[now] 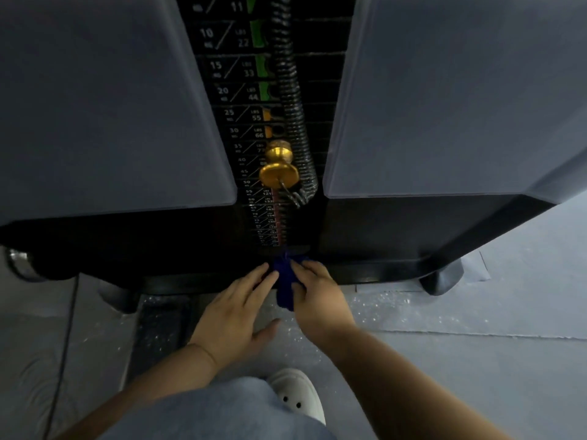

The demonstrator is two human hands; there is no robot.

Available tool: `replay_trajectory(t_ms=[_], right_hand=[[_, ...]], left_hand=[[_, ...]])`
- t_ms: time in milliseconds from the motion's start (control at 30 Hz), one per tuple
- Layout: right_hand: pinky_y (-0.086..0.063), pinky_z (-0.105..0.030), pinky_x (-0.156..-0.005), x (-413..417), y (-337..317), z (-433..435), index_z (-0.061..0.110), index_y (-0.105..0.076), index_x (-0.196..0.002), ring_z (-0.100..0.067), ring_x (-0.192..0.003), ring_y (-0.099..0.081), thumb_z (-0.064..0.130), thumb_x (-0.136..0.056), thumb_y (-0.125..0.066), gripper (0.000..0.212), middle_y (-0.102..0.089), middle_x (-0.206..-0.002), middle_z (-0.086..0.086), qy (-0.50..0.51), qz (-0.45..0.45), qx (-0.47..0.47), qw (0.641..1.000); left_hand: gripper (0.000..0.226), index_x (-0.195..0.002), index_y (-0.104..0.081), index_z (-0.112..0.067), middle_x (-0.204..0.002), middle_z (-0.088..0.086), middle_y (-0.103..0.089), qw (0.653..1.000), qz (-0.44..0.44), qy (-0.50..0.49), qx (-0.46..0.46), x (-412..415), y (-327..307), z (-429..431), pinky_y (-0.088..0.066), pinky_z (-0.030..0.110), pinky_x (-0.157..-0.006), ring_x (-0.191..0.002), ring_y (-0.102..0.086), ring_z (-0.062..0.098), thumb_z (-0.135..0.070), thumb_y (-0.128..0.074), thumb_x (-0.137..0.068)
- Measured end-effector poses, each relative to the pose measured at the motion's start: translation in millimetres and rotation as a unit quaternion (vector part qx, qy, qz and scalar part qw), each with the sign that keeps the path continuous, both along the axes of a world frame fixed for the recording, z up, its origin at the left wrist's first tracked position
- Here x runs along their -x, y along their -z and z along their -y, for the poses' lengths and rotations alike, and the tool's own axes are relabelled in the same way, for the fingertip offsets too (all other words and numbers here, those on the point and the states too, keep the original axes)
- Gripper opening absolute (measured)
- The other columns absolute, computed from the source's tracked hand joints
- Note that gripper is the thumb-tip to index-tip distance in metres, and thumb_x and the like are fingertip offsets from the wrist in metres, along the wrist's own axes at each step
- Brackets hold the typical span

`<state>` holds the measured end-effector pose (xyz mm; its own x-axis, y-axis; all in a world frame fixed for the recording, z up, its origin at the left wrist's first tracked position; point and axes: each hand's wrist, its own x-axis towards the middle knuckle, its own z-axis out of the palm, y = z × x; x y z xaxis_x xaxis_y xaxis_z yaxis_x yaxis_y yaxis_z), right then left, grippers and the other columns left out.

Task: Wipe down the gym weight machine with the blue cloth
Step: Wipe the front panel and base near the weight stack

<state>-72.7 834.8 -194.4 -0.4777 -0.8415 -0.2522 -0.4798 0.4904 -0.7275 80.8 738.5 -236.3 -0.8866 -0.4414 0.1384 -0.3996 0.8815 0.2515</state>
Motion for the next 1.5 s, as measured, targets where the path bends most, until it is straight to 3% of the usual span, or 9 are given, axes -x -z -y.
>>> replay_trajectory(t_ms=[133, 267, 367, 633, 867, 967, 1067, 1200, 1500], right_hand=[[-0.044, -0.034, -0.107, 1.3, -13.3, 14.7, 0.027, -0.056, -0.134, -0.018, -0.115, -0.06, 0.009, -0.103, -0.04, 0.04, -0.061, -0.128, -0.006, 0.097, 0.282, 0.035, 0.954], [-0.049, -0.02, -0.096, 26.5, -18.6, -12.0, 0.022, -0.066, -0.122, -0.005, -0.105, -0.063, 0.01, -0.102, -0.04, 0.035, -0.069, -0.116, 0.006, 0.125, 0.153, 0.019, 0.98], [-0.041, -0.002, -0.07, 28.9, -20.9, -26.3, 0.023, -0.064, -0.126, -0.001, -0.089, -0.061, 0.014, -0.103, -0.041, 0.034, -0.066, -0.111, 0.008, 0.101, 0.042, -0.009, 0.994], [-0.034, -0.007, -0.057, -4.9, -28.6, -3.3, 0.025, -0.057, -0.132, 0.001, -0.07, -0.049, 0.012, -0.102, -0.039, 0.038, -0.065, -0.117, 0.0, -0.014, -0.011, -0.036, 0.999], [-0.043, -0.021, -0.07, -10.4, -24.0, -1.3, 0.034, -0.052, -0.138, -0.009, -0.083, -0.057, 0.016, -0.102, -0.036, 0.043, -0.064, -0.126, 0.002, -0.039, -0.001, -0.076, 0.996], [-0.041, -0.019, -0.066, -19.7, -21.7, 4.8, 0.031, -0.053, -0.138, -0.009, -0.078, -0.056, 0.015, -0.102, -0.035, 0.043, -0.066, -0.121, -0.003, -0.042, 0.006, -0.084, 0.996], [-0.034, -0.015, -0.054, -23.6, -22.3, 6.0, 0.033, -0.053, -0.137, -0.002, -0.062, -0.049, 0.015, -0.102, -0.034, 0.044, -0.069, -0.113, -0.006, -0.036, 0.026, -0.088, 0.995], [-0.049, -0.024, -0.081, -16.4, -20.7, 3.1, 0.032, -0.052, -0.137, -0.015, -0.104, -0.062, 0.013, -0.102, -0.034, 0.045, -0.061, -0.132, -0.003, -0.029, -0.001, -0.112, 0.993], [-0.042, -0.024, -0.09, 20.1, -18.9, -27.7, 0.032, -0.051, -0.139, -0.017, -0.113, -0.058, 0.006, -0.099, -0.038, 0.049, -0.061, -0.129, 0.002, 0.019, 0.062, -0.091, 0.994]], left_hand=[[0.066, -0.138, -0.041, -0.02, -0.144, 0.012, -0.04, 0.999, -0.007, -0.007, 0.044, 12.3, -3.0, 0.9, -0.048, 0.028, -0.088, -0.118, -0.044, 0.022, -0.055, -0.046, -0.082], [0.051, -0.128, -0.047, -0.013, -0.129, 0.01, -0.06, 0.989, 0.021, -0.015, 0.149, 46.7, -1.0, -3.3, -0.036, 0.037, -0.084, -0.108, -0.047, 0.024, -0.041, -0.044, -0.085], [0.069, -0.131, -0.056, -0.012, -0.126, 0.01, -0.062, 0.985, 0.064, -0.028, 0.161, 60.4, -4.7, -6.2, -0.03, 0.037, -0.08, -0.106, -0.046, 0.023, -0.044, -0.07, -0.071], [0.046, -0.106, -0.074, -0.014, -0.107, 0.007, -0.069, 0.966, 0.151, 0.012, 0.208, 25.9, -25.5, 5.6, -0.028, 0.035, -0.07, -0.082, -0.059, 0.023, -0.026, -0.077, -0.062], [0.074, -0.112, -0.072, -0.009, -0.11, 0.011, -0.069, 0.964, 0.21, -0.114, 0.118, -59.8, -26.6, 31.8, -0.049, 0.043, -0.058, -0.08, -0.062, 0.03, -0.017, -0.096, -0.042], [0.069, -0.134, -0.058, -0.014, -0.133, 0.005, -0.059, 0.948, 0.242, -0.192, 0.074, -76.6, -37.7, 39.8, -0.052, 0.046, -0.073, -0.101, -0.061, 0.027, -0.022, -0.084, -0.071], [0.057, -0.155, -0.02, -0.026, -0.157, -0.005, -0.025, 0.919, 0.239, -0.312, 0.014, -87.5, -39.7, 38.8, -0.04, 0.041, -0.1, -0.133, -0.037, 0.021, -0.031, -0.041, -0.102], [0.054, -0.154, -0.022, -0.025, -0.153, -0.001, -0.025, 0.89, 0.17, -0.41, -0.101, -74.1, -42.3, 27.5, -0.038, 0.045, -0.102, -0.134, -0.031, 0.024, -0.03, -0.038, -0.102], [0.054, -0.154, -0.025, -0.029, -0.162, -0.008, -0.018, 0.967, 0.226, 0.006, -0.119, 43.7, -51.0, -25.5, -0.032, 0.033, -0.108, -0.138, -0.029, 0.023, -0.025, -0.04, -0.103]])
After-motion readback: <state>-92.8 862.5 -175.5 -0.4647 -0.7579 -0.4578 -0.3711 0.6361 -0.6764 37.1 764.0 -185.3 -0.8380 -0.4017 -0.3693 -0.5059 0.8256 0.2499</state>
